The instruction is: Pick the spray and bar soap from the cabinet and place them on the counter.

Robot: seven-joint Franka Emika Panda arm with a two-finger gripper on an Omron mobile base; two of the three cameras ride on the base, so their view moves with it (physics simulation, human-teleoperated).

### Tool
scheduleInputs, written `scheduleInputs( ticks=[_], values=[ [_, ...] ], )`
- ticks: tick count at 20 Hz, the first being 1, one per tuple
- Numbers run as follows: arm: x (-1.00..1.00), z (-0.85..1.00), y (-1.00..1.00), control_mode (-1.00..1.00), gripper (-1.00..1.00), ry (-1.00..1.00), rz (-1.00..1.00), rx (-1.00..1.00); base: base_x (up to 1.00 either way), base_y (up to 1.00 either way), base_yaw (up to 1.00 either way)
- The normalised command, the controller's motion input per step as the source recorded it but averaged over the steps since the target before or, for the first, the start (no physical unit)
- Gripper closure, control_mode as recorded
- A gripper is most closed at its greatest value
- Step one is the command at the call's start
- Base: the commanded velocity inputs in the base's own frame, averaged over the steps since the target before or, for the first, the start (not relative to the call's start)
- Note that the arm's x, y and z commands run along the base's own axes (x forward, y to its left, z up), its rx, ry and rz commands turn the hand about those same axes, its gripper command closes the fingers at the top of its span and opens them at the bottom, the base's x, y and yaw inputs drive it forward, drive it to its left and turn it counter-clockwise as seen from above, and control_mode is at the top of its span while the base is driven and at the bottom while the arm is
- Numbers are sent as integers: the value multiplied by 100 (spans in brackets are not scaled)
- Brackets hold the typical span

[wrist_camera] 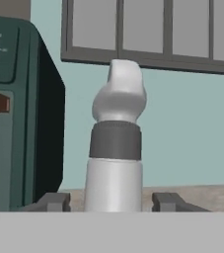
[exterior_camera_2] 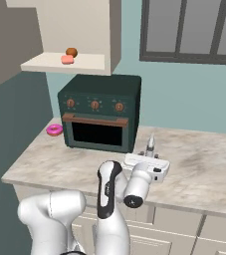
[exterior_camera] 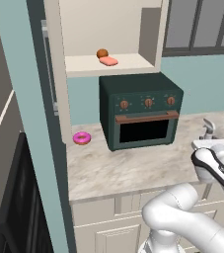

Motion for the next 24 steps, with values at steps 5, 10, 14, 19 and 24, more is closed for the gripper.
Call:
scheduleInputs(
  ticks=[5,10,14,19,24],
  values=[
    [0,-13,0,-100,-100,-1,0,-2,0,0,0],
    [-13,-2,0,-100,-100,-5,0,-1,0,0,0],
    [-36,0,0,-100,-100,-9,0,0,0,0,0],
    [-47,0,0,-100,-100,-11,0,0,0,0,0],
    [-39,0,0,-100,-100,-10,0,0,0,0,0]
  ],
)
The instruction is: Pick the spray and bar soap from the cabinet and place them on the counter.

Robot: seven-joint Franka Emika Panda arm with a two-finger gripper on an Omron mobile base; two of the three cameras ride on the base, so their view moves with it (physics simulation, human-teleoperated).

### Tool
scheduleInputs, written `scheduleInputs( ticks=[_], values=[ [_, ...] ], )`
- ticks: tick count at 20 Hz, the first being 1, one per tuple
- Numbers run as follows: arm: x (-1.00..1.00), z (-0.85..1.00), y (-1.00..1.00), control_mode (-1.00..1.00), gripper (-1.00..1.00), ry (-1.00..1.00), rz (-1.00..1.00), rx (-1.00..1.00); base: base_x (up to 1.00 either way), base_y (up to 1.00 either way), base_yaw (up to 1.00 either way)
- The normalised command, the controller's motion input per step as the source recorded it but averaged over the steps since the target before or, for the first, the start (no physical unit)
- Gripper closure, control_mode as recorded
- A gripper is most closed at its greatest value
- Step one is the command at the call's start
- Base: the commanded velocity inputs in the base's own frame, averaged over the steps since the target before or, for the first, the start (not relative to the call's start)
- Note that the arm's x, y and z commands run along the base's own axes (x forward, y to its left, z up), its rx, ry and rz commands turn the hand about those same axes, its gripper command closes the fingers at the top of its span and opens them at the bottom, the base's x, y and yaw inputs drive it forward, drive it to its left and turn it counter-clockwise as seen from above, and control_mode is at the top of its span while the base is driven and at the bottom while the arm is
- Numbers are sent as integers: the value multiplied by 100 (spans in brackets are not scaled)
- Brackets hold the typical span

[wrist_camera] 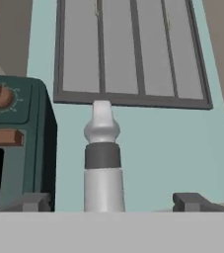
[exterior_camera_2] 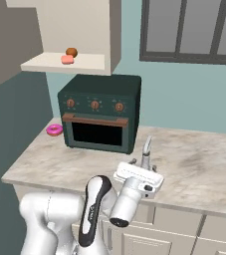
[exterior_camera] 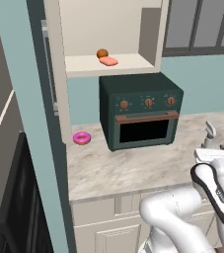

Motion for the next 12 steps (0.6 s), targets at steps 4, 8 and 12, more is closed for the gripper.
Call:
scheduleInputs(
  ticks=[4,8,12],
  values=[
    [-53,0,0,-100,-100,-13,0,0,0,0,0],
    [-66,0,3,-100,-100,-15,0,0,0,0,0],
    [-58,7,36,-100,-100,-16,1,0,0,0,0]
  ],
)
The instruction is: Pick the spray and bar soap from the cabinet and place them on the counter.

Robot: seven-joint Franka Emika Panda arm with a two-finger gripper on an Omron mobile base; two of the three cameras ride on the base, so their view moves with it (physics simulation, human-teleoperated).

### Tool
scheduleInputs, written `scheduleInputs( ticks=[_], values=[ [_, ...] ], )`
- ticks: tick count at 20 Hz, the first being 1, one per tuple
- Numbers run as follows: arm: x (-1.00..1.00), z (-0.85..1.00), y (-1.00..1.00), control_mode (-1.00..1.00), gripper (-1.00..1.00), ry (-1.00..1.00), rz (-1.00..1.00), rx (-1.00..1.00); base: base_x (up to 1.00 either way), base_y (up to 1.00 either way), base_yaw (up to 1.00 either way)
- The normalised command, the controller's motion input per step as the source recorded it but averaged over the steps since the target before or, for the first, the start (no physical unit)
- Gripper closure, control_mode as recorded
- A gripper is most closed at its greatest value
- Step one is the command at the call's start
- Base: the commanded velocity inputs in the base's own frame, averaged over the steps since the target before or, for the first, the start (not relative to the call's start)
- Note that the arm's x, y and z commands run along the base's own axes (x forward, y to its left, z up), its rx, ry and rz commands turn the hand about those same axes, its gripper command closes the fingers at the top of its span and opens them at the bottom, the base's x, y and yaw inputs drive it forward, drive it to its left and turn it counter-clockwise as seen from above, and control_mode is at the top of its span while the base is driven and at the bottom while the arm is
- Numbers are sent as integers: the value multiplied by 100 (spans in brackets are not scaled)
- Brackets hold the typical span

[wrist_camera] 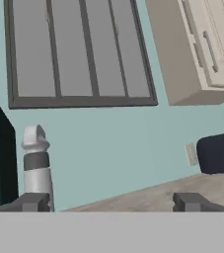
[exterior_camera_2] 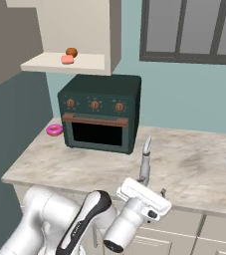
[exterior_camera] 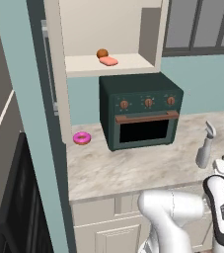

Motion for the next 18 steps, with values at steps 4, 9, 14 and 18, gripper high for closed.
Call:
scheduleInputs(
  ticks=[4,9,14,18],
  values=[
    [-54,29,57,-100,-100,-19,7,-2,0,0,0],
    [-42,49,74,-100,-100,-19,12,-5,0,0,0],
    [-29,67,80,-100,-100,-17,21,-7,0,0,0],
    [-14,76,85,-100,-100,-14,27,-8,0,0,0]
  ],
)
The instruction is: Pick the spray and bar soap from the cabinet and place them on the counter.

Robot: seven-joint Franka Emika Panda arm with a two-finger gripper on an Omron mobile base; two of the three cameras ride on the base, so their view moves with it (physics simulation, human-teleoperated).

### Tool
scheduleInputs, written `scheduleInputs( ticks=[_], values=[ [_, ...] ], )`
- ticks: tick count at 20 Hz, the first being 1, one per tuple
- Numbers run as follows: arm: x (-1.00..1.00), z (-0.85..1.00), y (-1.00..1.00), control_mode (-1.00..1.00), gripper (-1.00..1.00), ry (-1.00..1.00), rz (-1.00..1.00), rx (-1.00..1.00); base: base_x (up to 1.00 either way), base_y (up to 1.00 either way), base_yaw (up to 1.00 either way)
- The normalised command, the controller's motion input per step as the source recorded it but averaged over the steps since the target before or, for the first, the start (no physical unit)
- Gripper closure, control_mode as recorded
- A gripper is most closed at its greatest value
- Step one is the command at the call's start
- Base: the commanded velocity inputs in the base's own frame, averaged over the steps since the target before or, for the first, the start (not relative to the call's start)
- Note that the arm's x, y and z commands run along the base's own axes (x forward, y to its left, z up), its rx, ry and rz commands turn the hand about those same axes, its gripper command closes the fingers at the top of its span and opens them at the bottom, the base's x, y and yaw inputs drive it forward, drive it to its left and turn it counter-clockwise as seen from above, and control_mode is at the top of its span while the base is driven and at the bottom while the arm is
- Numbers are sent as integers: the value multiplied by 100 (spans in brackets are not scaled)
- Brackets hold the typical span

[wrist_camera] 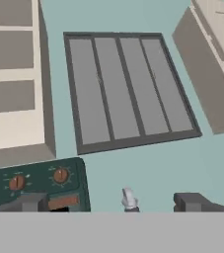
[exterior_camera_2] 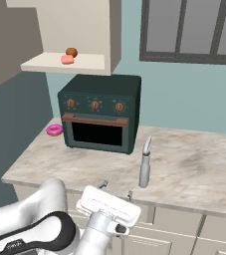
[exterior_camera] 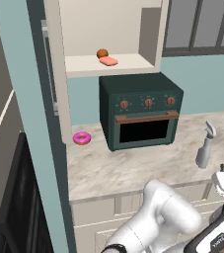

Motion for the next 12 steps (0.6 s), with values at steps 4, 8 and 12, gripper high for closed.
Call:
scheduleInputs(
  ticks=[4,8,12],
  values=[
    [-15,77,82,-100,-100,-11,27,-10,0,0,0],
    [-3,71,71,-100,-100,-5,23,-9,0,0,0],
    [3,63,41,-100,-100,7,17,-1,0,0,0]
  ],
)
